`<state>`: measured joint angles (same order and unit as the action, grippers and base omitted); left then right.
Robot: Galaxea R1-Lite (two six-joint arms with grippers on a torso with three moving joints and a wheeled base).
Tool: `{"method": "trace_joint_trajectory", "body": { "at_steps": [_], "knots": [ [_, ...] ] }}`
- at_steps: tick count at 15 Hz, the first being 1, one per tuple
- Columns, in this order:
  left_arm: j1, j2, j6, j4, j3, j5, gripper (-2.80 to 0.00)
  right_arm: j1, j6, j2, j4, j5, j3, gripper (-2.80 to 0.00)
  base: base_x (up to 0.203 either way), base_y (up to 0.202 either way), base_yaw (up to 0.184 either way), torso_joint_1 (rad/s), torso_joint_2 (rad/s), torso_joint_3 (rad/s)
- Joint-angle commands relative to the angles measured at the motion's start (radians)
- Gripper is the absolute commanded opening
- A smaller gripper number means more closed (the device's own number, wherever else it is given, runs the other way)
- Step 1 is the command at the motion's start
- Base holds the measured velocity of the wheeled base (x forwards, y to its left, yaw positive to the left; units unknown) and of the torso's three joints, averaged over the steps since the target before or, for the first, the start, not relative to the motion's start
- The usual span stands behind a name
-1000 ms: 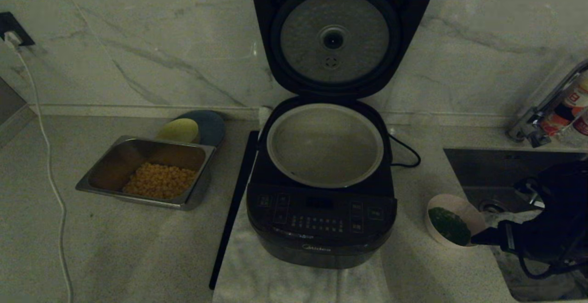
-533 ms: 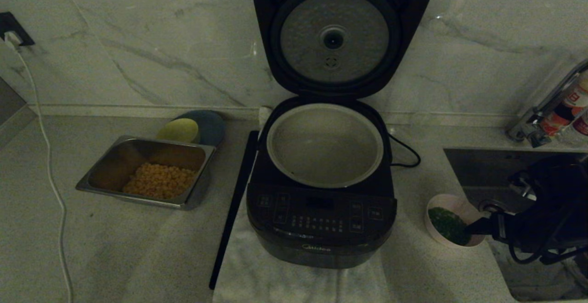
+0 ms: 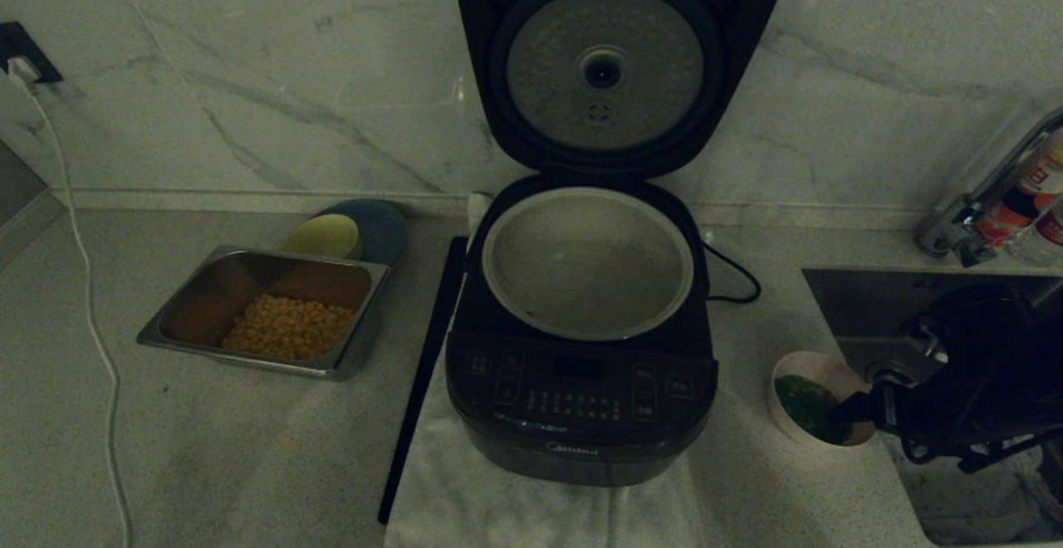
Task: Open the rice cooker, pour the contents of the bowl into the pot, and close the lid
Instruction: Fill a bowl with water from the tap
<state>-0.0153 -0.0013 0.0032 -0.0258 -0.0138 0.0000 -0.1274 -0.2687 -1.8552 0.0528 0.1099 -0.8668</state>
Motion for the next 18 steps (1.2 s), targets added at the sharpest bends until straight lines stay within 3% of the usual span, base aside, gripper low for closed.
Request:
{"method": "trace_joint_trajectory", "body": {
  "at_steps": [1,9,10,18],
  "knots": [
    [0.000,0.000,0.000,0.000,0.000,0.000,-2.80,0.000,-0.006,-0.036,0.001,0.001,-0.007,0.00,0.000,0.000,0.000,0.000,0.00,0.000],
    [0.000,0.000,0.000,0.000,0.000,0.000,-2.80,0.008,-0.012,-0.052,-0.001,0.002,-0.011,0.00,0.000,0.000,0.000,0.000,0.00,0.000],
    [0.000,0.000,0.000,0.000,0.000,0.000,-2.80,0.008,-0.012,-0.048,-0.001,0.002,-0.008,-2.80,0.000,0.000,0.000,0.000,0.00,0.000],
    [0.000,0.000,0.000,0.000,0.000,0.000,-2.80,0.011,-0.014,-0.030,0.001,0.002,-0.003,-2.80,0.000,0.000,0.000,0.000,0.00,0.000]
  ]
}}
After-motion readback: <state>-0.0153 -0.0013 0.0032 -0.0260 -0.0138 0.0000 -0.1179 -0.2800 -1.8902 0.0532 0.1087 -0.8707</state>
